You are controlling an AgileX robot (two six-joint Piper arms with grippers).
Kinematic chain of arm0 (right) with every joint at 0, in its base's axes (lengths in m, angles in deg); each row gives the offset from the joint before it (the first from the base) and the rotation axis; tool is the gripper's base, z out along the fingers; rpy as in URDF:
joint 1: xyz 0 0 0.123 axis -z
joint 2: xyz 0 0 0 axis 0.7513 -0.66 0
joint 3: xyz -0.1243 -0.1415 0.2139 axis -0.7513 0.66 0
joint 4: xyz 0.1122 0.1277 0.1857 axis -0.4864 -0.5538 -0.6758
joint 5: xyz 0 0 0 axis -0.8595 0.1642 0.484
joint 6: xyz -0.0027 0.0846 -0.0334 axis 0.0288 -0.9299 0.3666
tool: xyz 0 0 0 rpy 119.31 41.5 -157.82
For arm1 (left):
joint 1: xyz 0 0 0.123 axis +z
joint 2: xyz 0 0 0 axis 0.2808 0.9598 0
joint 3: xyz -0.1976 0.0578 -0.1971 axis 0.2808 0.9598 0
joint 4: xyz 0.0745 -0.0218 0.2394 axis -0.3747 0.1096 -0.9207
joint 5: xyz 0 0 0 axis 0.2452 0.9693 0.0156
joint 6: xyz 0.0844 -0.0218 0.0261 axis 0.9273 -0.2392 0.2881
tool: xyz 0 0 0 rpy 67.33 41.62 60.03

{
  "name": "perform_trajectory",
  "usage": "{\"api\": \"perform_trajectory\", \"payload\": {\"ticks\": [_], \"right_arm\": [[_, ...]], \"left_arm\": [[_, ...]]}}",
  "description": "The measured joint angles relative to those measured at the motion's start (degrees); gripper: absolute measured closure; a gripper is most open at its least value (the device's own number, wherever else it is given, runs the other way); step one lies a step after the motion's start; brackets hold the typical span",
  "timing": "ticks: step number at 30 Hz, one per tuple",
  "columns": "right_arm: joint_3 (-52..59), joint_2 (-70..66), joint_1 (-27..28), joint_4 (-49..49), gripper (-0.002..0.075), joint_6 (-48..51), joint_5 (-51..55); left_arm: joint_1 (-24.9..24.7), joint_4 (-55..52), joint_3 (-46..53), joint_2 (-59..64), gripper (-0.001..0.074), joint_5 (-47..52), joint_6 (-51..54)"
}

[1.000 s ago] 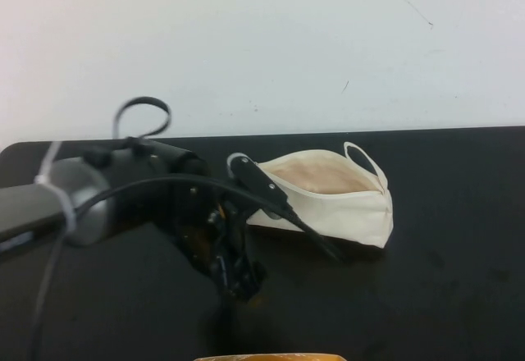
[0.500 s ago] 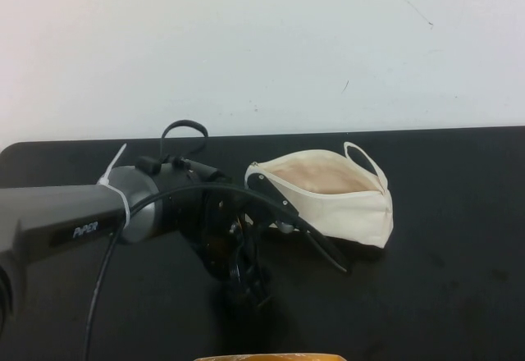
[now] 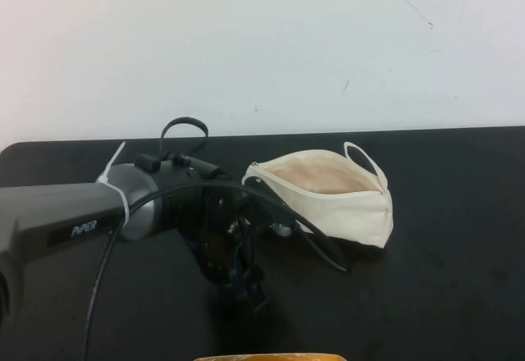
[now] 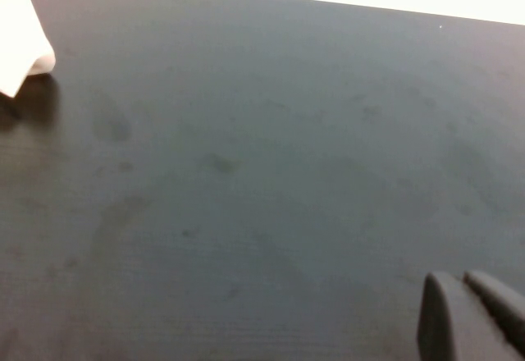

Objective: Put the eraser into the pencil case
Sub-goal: Pick up the eraser from the table

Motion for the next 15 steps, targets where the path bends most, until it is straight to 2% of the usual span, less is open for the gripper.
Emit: {"api": "perform_trajectory", "payload": {"ticks": [10, 15], "right_arm": [[0.0, 0.0, 0.0, 0.0, 0.0727, 0.0, 0.0], [0.0, 0.0, 0.0, 0.0, 0.0727, 0.0, 0.0]], "left_arm": [[0.0, 0.4, -5.5, -6.2, 0.0454, 12.1, -2.1], [0.0, 6.7, -13.1, -9.2, 0.0454, 10.4, -2.8]]}}
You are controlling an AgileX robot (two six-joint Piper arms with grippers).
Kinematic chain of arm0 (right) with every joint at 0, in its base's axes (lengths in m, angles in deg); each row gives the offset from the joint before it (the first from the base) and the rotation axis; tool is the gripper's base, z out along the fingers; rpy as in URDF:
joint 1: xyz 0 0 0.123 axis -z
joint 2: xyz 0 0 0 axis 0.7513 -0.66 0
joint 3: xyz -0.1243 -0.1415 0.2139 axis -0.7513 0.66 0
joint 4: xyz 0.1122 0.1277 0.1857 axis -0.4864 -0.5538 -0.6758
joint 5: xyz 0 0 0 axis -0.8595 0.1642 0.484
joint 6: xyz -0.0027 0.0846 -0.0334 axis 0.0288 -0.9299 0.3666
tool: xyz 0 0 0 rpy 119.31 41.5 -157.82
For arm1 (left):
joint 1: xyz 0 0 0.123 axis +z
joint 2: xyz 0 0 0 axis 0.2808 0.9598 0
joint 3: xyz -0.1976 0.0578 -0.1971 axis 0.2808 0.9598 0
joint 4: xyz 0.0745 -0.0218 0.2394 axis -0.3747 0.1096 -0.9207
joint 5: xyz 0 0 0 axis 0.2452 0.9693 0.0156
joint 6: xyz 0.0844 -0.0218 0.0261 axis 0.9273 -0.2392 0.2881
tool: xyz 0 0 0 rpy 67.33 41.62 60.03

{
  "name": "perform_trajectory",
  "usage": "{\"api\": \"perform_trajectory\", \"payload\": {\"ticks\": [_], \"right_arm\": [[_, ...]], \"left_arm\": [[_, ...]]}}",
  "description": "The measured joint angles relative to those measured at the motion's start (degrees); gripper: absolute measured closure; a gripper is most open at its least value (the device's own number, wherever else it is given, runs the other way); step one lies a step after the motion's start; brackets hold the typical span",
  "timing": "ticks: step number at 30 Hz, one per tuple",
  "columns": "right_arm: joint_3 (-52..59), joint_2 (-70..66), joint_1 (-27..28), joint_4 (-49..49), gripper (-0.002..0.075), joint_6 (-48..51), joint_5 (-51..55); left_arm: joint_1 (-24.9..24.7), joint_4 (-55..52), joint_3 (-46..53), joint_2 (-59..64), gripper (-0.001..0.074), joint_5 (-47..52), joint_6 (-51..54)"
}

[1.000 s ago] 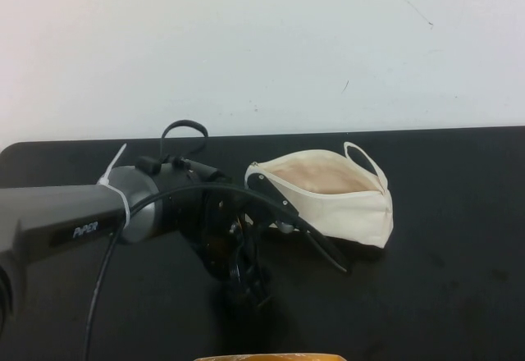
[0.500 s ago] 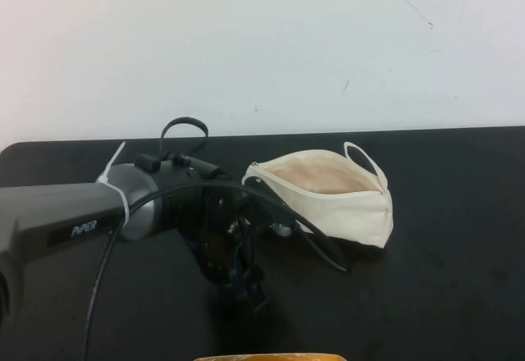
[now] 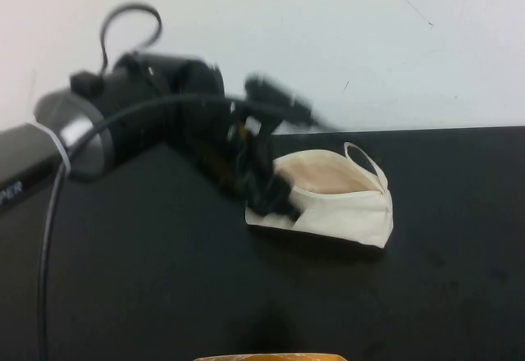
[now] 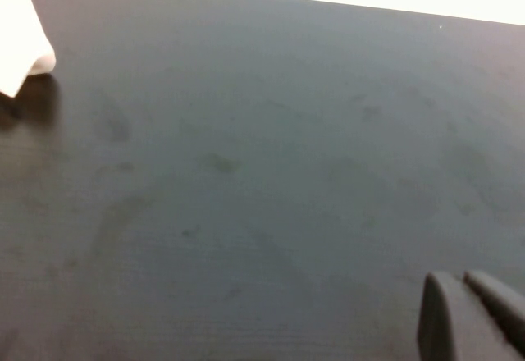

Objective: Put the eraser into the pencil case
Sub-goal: Pick up the eraser from the table, then place the eraser on the pencil case

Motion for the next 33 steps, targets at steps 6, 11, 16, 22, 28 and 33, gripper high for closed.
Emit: {"api": "perform_trajectory", "payload": {"ticks": [6, 11, 16, 22, 28, 33], "right_arm": [[0.0, 0.0, 0.0, 0.0, 0.0727, 0.0, 0.0], [0.0, 0.0, 0.0, 0.0, 0.0727, 0.0, 0.0], [0.0, 0.0, 0.0, 0.0, 0.0727, 0.0, 0.0], [0.0, 0.0, 0.0, 0.0, 0.0727, 0.0, 0.0], [0.0, 0.0, 0.0, 0.0, 0.0727, 0.0, 0.0], [0.0, 0.0, 0.0, 0.0, 0.0727, 0.0, 0.0]], "left_arm": [[0.0, 6.9, -2.3, 0.4, 0.0454, -18.1, 0.0], [0.0, 7.7, -2.3, 4.1, 0.0454, -26.7, 0.0], [0.0, 8.7, -2.3, 7.2, 0.0269, -29.2, 0.0], [0.0, 8.5, -3.2, 7.1, 0.0178, -29.2, 0.0], [0.0, 2.6, -6.5, 1.5, 0.0463, -24.3, -0.5], [0.0, -11.5, -7.3, -8.1, 0.0688, -20.9, -6.7]]}}
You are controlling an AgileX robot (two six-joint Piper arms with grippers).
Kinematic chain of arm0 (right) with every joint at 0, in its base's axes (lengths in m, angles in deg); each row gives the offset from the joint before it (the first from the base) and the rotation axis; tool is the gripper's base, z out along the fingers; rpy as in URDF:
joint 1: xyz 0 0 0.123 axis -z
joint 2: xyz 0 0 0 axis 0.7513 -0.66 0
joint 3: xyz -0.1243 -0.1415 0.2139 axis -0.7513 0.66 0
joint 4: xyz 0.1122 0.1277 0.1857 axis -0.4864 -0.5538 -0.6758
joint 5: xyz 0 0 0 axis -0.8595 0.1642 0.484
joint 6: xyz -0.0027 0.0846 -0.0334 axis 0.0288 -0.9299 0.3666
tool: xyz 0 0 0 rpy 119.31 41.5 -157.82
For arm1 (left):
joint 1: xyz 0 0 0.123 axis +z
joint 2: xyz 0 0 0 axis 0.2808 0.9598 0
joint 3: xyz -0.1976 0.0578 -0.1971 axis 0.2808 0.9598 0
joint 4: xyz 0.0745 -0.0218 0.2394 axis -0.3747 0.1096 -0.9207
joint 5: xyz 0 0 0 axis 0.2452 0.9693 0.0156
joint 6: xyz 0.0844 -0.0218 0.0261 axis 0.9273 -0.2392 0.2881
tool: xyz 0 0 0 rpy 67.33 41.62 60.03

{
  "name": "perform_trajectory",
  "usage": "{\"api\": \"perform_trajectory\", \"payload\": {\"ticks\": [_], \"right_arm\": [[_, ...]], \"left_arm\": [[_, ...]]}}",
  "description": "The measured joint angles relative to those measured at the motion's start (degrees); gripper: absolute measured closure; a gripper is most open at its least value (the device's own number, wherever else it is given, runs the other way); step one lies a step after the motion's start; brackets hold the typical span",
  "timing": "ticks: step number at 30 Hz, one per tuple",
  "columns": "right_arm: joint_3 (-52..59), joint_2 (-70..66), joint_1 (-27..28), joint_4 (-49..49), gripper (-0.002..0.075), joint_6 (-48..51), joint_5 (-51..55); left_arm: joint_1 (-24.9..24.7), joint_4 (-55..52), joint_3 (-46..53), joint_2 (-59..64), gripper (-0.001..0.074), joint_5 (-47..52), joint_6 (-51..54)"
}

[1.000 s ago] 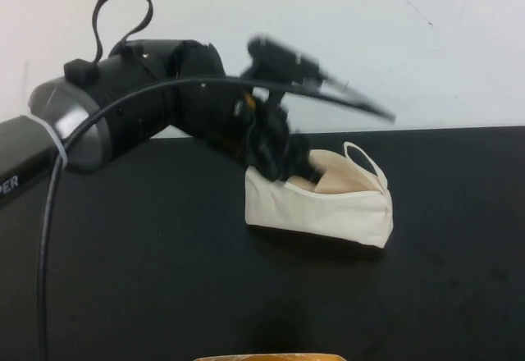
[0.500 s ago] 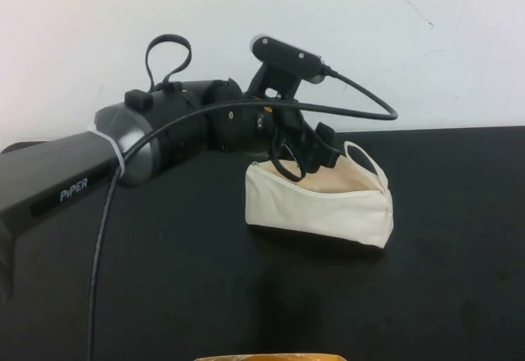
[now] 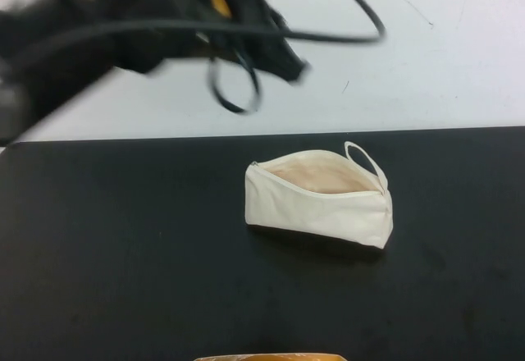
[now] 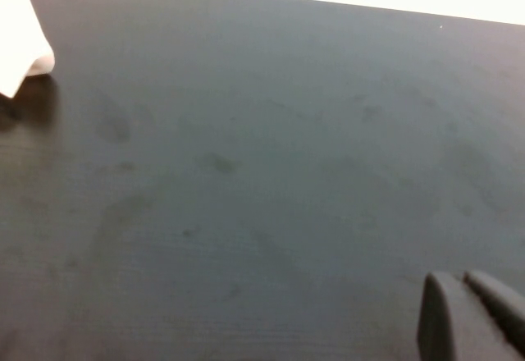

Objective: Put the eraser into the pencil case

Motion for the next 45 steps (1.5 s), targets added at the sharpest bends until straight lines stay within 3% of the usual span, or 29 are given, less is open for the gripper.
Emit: {"api": "perform_trajectory", "payload": {"ticks": [6, 14, 24, 31, 37, 45], "right_arm": [[0.0, 0.0, 0.0, 0.0, 0.0727, 0.0, 0.0], [0.0, 0.0, 0.0, 0.0, 0.0727, 0.0, 0.0], [0.0, 0.0, 0.0, 0.0, 0.0727, 0.0, 0.0], [0.0, 0.0, 0.0, 0.0, 0.0727, 0.0, 0.0], [0.0, 0.0, 0.0, 0.0, 0.0727, 0.0, 0.0], [0.0, 0.0, 0.0, 0.0, 0.0727, 0.0, 0.0]], "left_arm": [[0.0, -23.9, -0.1, -12.8, 0.0730, 8.9, -17.3], [0.0, -30.3, 4.6, -27.7, 0.0735, 15.2, -24.4], [0.0, -42.8, 34.3, -51.1, 0.0736, 11.4, -44.7], [0.0, -45.2, 50.2, -66.4, 0.0736, 14.0, -47.4], [0.0, -45.2, 55.3, -75.2, 0.0736, 19.2, -47.4], [0.2, -44.7, 57.8, -78.0, 0.0736, 26.4, -47.5]]}}
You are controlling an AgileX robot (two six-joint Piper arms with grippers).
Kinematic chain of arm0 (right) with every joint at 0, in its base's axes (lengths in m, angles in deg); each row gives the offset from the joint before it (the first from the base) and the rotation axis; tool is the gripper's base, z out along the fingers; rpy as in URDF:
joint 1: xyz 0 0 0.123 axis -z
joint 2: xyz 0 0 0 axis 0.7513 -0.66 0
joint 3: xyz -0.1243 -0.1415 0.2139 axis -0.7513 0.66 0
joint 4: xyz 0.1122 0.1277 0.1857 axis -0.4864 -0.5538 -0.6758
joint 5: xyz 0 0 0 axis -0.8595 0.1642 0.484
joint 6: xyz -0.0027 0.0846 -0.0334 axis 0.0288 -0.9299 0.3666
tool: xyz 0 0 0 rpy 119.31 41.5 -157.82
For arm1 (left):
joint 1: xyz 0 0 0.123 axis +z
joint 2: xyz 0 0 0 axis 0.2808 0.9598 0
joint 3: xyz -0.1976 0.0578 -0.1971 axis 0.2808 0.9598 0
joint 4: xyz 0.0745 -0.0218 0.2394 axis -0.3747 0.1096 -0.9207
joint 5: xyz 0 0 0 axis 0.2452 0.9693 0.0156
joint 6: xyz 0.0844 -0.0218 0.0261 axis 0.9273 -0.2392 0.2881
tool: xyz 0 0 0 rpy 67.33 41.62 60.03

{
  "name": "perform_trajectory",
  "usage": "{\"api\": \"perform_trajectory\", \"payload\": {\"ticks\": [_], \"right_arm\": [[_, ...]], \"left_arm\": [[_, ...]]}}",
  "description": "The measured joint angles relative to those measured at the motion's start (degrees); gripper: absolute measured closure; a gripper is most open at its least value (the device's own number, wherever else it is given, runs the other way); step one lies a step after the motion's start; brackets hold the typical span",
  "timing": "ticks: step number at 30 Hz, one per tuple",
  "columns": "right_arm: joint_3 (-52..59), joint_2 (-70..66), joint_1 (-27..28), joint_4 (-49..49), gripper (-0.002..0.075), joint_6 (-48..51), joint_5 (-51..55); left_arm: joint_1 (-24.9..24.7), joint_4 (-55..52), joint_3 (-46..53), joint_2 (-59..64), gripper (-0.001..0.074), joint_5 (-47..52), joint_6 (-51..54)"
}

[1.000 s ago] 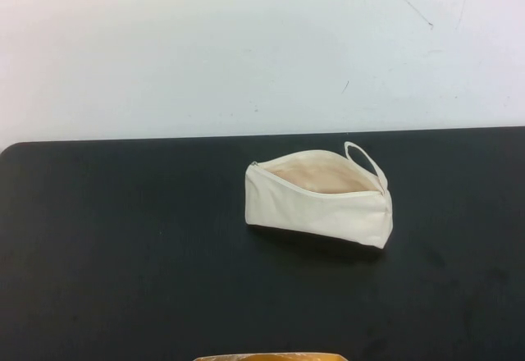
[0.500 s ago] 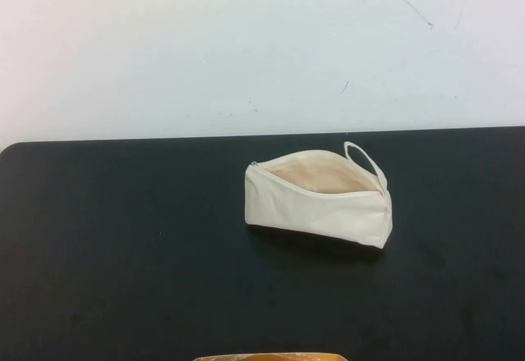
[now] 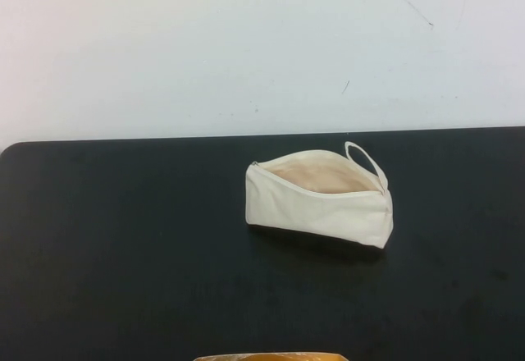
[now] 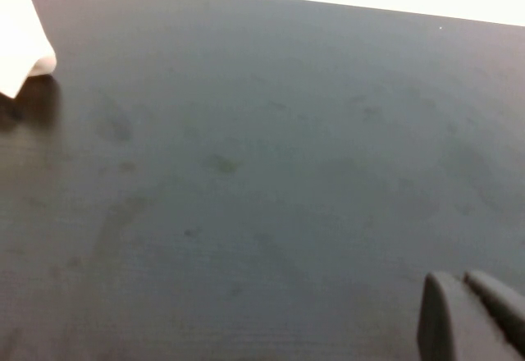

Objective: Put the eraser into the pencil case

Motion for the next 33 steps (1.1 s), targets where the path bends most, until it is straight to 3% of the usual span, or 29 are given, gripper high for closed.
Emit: {"api": "perform_trajectory", "payload": {"ticks": [6, 8, 15, 21, 28, 33], "right_arm": [[0.0, 0.0, 0.0, 0.0, 0.0727, 0.0, 0.0], [0.0, 0.0, 0.0, 0.0, 0.0727, 0.0, 0.0], [0.0, 0.0, 0.0, 0.0, 0.0727, 0.0, 0.0], [0.0, 0.0, 0.0, 0.0, 0.0727, 0.0, 0.0], [0.0, 0.0, 0.0, 0.0, 0.0727, 0.0, 0.0], [0.0, 0.0, 0.0, 0.0, 0.0727, 0.0, 0.0]], "left_arm": [[10.4, 1.1, 0.5, -2.8, 0.0736, 0.5, 0.2], [16.9, 3.3, 0.9, -5.0, 0.0736, -3.2, -2.7], [28.5, 14.9, 2.4, -10.9, 0.0736, -20.8, -3.1], [30.1, 20.1, 12.3, -12.3, 0.0736, -34.1, -3.2], [30.1, 20.8, 30.7, -12.3, 0.0736, -47.2, -4.0], [31.2, 21.6, 36.9, -12.1, 0.0736, -47.4, -5.1]]}}
